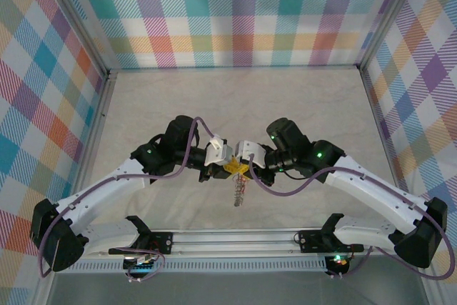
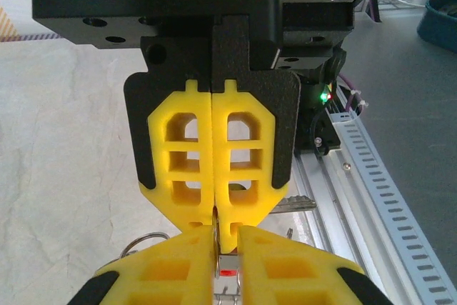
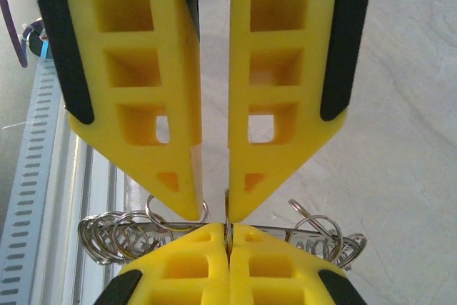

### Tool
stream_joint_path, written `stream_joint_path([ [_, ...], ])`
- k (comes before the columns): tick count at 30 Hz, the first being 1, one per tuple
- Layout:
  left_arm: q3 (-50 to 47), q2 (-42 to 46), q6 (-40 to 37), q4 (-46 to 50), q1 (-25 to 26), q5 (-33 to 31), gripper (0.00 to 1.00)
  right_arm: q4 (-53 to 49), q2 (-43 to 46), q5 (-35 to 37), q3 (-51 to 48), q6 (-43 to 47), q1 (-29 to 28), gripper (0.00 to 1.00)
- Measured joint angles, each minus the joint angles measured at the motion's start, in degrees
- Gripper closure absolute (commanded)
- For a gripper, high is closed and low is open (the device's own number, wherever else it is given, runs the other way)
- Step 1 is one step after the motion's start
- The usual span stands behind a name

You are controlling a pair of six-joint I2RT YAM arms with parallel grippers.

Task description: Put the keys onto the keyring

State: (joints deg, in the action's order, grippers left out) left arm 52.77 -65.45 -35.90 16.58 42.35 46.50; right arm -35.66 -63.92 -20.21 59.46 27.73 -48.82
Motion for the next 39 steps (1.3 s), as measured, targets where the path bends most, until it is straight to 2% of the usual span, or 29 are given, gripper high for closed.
stream_joint_path([
  [39,-1.7,1.8,1.4,-3.6,0.0,-3.2,0.82,0.9,0.4,1.3,0.9,-0.3,0.0,1.00],
])
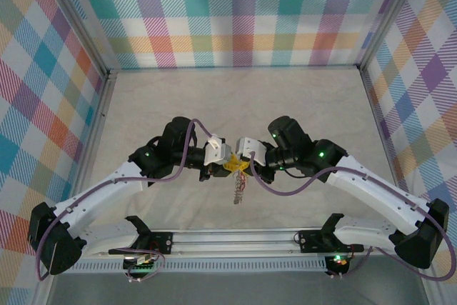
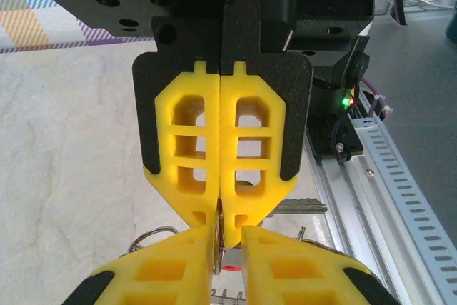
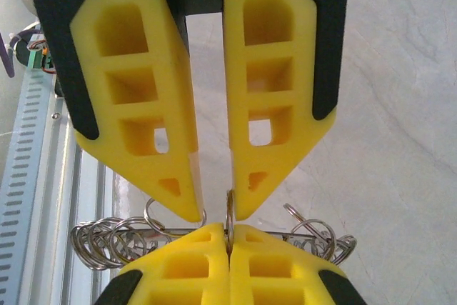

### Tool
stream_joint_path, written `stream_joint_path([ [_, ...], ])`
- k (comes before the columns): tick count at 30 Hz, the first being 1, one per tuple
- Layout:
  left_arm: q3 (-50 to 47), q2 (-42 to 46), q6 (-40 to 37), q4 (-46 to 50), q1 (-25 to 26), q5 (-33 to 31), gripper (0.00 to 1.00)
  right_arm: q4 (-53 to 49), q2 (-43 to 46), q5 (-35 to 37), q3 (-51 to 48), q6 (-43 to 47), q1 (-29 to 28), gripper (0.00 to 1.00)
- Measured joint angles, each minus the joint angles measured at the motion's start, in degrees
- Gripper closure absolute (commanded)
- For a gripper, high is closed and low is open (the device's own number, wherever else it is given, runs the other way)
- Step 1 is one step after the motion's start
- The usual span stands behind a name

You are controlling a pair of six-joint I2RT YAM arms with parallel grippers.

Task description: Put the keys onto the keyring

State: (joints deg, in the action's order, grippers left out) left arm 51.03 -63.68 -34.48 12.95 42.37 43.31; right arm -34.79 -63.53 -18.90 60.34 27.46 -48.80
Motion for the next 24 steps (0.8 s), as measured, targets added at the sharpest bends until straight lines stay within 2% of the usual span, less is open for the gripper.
stream_joint_path([
  [14,0.0,-0.4,-1.2,4.9,0.0,-1.7,0.79,2.0,0.7,-0.3,0.0,0.0,0.0,1.00],
  [24,0.6,-0.3,-0.9,5.1,0.0,-1.9,0.79,2.4,0.5,-0.5,0.0,0.1,0.0,1.00],
])
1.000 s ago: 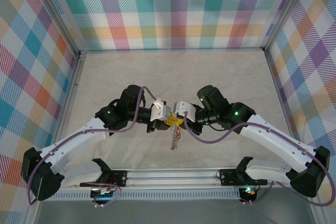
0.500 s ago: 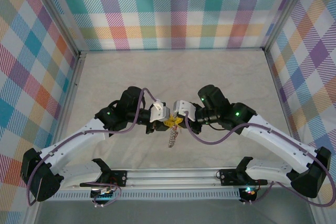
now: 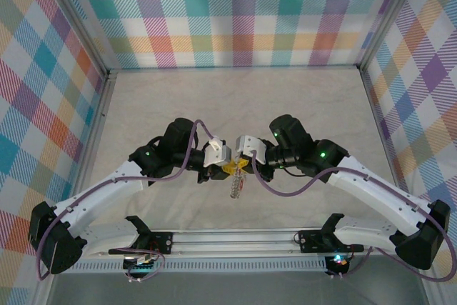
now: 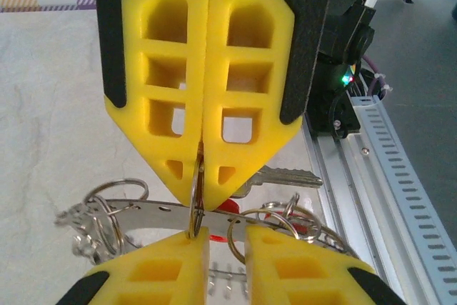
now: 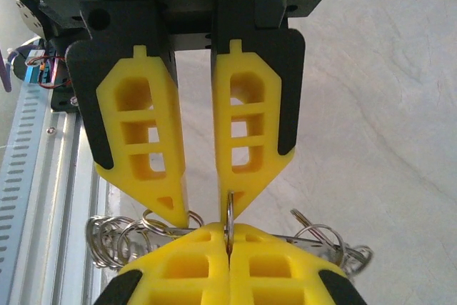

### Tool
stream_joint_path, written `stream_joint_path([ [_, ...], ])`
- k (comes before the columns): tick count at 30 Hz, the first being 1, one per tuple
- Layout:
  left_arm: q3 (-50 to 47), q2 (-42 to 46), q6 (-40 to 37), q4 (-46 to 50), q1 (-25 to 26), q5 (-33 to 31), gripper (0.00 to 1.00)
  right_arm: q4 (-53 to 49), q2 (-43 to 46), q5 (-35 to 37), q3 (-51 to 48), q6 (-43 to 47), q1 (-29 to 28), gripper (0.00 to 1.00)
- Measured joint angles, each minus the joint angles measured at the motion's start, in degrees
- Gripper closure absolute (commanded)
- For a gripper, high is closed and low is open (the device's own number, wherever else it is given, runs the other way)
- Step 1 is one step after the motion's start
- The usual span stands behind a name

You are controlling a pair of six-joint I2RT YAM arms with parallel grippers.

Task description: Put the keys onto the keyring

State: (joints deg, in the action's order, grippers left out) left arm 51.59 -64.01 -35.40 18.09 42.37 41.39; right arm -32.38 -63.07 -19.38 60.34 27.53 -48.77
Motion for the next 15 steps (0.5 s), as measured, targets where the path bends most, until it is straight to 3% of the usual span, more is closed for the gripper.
stream_joint_path([
  [15,1.8,1.0,-2.1,3.9,0.0,-1.1,0.79,0.2,0.0,-0.7,0.0,0.0,0.0,1.00],
])
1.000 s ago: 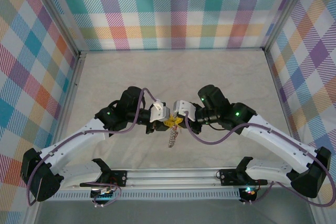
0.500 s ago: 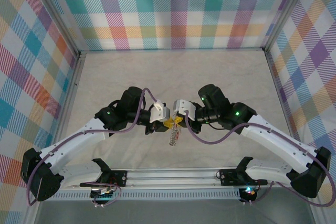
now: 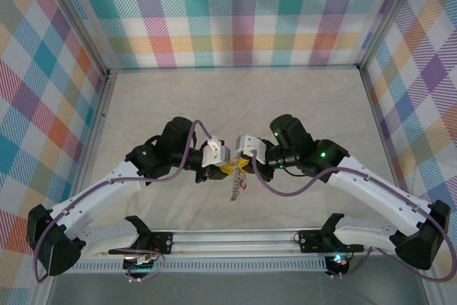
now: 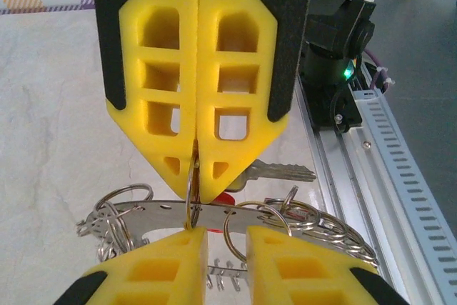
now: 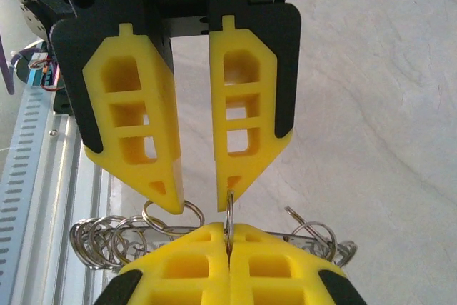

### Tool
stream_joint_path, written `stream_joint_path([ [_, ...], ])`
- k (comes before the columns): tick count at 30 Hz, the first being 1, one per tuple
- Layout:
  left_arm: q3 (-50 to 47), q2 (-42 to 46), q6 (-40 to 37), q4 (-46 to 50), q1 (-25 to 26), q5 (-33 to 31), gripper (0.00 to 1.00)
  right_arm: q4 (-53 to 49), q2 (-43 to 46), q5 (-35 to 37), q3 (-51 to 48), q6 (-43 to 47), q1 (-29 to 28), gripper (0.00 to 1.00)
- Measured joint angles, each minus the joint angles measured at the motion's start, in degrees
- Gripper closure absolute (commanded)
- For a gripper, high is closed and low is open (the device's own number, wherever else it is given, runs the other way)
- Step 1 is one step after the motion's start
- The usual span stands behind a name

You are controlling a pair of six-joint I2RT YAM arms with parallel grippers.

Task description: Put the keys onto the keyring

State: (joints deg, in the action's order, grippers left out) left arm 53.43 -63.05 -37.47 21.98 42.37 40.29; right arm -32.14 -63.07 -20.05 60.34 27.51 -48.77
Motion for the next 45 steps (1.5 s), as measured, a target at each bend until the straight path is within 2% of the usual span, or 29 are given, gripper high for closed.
stream_joint_path([
  [19,0.1,0.1,0.5,0.4,-0.4,-3.3,0.78,0.0,0.0,-1.1,0.0,0.0,0.0,1.00],
  [32,0.1,1.2,1.4,-1.3,-2.4,3.4,0.78,0.4,0.0,-1.6,-0.4,-0.1,0.0,1.00],
  [45,0.5,0.9,3.3,-2.4,-2.4,3.8,0.80,3.4,0.0,-3.3,-0.7,-1.4,0.0,1.00],
])
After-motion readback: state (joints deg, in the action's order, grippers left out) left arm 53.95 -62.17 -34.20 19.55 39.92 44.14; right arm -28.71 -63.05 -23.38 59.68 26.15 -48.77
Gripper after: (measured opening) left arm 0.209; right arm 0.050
